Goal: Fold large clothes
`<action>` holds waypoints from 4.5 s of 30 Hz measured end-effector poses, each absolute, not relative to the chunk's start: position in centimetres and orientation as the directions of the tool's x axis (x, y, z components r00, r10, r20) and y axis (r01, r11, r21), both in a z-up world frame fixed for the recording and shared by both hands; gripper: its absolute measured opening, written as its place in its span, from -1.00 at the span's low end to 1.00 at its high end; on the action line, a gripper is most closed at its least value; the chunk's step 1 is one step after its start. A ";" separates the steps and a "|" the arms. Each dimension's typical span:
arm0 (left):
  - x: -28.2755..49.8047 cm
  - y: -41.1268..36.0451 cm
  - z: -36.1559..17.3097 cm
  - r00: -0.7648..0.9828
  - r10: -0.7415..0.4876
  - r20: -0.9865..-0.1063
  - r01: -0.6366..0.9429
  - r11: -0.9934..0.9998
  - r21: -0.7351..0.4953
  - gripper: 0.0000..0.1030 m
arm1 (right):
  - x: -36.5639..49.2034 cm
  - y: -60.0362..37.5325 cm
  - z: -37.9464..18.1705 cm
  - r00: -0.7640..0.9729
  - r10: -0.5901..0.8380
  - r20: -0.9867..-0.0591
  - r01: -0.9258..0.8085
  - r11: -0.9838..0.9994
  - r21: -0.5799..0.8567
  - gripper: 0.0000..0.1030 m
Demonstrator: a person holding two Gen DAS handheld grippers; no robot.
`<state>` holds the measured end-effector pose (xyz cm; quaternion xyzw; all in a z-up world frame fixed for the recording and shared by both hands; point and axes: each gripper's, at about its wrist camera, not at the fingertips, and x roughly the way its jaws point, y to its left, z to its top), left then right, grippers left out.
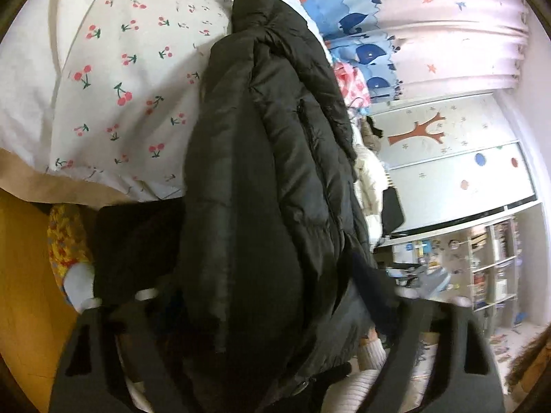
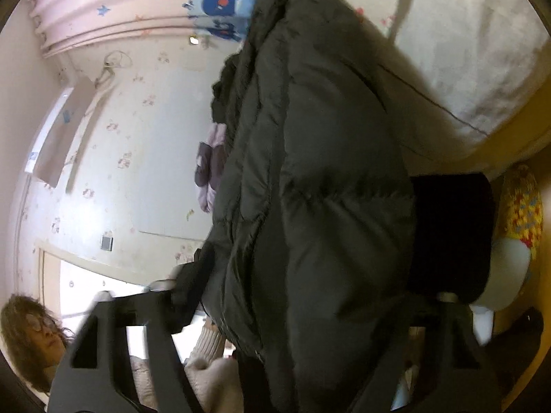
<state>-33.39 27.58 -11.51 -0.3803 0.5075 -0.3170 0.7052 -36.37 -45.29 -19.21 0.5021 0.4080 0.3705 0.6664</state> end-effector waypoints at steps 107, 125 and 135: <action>7.8 13.4 -9.5 0.557 -0.462 -0.690 -0.043 0.814 -0.580 0.85 | 10.3 -33.1 -14.1 0.504 0.258 -0.824 -0.057 0.962 0.266 0.86; -5.3 17.3 -5.1 0.727 -0.345 -0.594 0.040 0.885 -0.465 0.86 | -5.1 -37.0 -7.3 0.737 0.256 -0.625 -0.130 0.962 0.240 0.86; -8.3 19.8 -6.0 0.656 -0.363 -0.662 -0.013 0.871 -0.490 0.86 | -9.9 -40.2 -7.8 0.698 0.301 -0.649 -0.099 0.939 0.329 0.86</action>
